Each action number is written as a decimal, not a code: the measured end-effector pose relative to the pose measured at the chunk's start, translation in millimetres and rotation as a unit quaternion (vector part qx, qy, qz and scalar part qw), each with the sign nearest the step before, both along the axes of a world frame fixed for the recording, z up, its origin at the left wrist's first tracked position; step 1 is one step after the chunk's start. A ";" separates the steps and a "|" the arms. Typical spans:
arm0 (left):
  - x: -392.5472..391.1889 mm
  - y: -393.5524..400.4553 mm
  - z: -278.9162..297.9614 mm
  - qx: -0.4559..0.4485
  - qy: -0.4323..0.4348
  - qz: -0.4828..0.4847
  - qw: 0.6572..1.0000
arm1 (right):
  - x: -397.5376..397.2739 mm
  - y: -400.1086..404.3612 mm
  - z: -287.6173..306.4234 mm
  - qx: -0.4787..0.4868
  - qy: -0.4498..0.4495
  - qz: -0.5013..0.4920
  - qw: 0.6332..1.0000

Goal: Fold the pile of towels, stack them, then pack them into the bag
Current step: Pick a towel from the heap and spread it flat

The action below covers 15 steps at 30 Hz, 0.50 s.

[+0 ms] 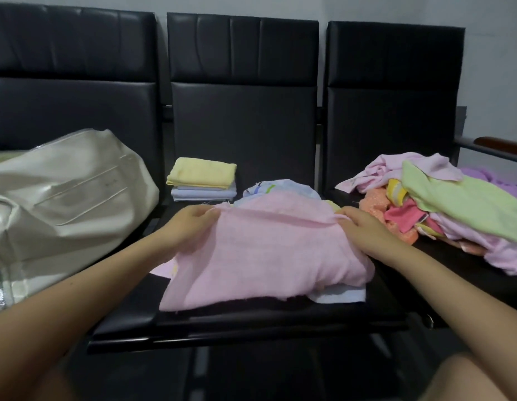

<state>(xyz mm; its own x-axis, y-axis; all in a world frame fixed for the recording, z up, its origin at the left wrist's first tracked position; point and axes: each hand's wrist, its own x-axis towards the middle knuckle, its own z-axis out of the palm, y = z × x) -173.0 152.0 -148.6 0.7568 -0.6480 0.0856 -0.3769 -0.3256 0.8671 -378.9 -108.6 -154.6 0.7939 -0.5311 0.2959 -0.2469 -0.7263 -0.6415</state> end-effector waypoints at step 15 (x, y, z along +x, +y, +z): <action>46.4 -42.8 -22.4 0.074 -0.080 0.020 0.994 | 73.0 -29.1 3.5 0.091 -0.120 -0.091 0.984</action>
<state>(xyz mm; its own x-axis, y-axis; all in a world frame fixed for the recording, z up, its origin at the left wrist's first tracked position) -126.6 109.3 -171.0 0.7663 -0.6324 0.1132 -0.4904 -0.4620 0.7390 -305.9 -137.6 -151.0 0.5996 -0.7200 0.3494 -0.1880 -0.5511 -0.8130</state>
